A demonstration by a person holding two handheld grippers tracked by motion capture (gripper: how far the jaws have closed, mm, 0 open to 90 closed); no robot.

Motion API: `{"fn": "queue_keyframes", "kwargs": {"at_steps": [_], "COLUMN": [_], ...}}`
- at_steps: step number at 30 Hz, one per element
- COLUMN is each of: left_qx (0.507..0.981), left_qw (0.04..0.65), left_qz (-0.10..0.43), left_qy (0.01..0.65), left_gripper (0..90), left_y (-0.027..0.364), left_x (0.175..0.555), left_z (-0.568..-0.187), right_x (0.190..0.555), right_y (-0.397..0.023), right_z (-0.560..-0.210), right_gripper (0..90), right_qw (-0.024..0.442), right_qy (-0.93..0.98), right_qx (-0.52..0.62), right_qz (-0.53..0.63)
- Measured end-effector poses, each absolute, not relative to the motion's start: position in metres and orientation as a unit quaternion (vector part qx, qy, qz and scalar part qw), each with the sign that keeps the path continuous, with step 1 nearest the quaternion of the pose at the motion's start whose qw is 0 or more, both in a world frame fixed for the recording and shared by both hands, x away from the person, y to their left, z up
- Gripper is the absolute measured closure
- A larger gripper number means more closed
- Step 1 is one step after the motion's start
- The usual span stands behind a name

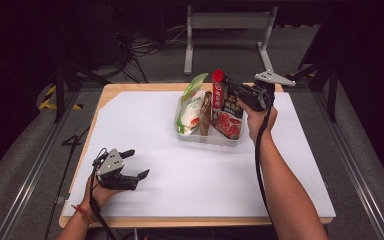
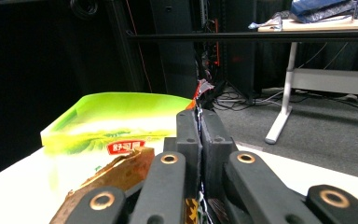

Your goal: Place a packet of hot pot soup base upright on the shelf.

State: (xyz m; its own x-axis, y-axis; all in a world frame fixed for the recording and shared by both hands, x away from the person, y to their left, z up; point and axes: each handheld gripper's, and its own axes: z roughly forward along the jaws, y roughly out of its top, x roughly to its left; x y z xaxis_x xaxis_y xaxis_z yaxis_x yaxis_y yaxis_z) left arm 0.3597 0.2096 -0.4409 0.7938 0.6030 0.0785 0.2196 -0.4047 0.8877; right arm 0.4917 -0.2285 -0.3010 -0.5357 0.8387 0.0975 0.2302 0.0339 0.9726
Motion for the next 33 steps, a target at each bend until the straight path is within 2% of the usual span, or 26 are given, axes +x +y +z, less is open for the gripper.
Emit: {"fn": "queue_keyframes", "kwargs": {"at_steps": [33], "left_qx": [0.819], "left_qw": [0.477], "left_qz": [0.199], "left_qy": [0.25], "left_gripper": [15.0], "left_y": [0.208], "left_x": [0.359], "left_z": [-0.442], "right_x": [0.468], "right_y": [-0.235], "right_z": [-0.311], "right_gripper": [84.5], "right_qw": [0.27], "right_qy": [0.697], "right_qx": [0.377], "right_qz": [0.546]}}
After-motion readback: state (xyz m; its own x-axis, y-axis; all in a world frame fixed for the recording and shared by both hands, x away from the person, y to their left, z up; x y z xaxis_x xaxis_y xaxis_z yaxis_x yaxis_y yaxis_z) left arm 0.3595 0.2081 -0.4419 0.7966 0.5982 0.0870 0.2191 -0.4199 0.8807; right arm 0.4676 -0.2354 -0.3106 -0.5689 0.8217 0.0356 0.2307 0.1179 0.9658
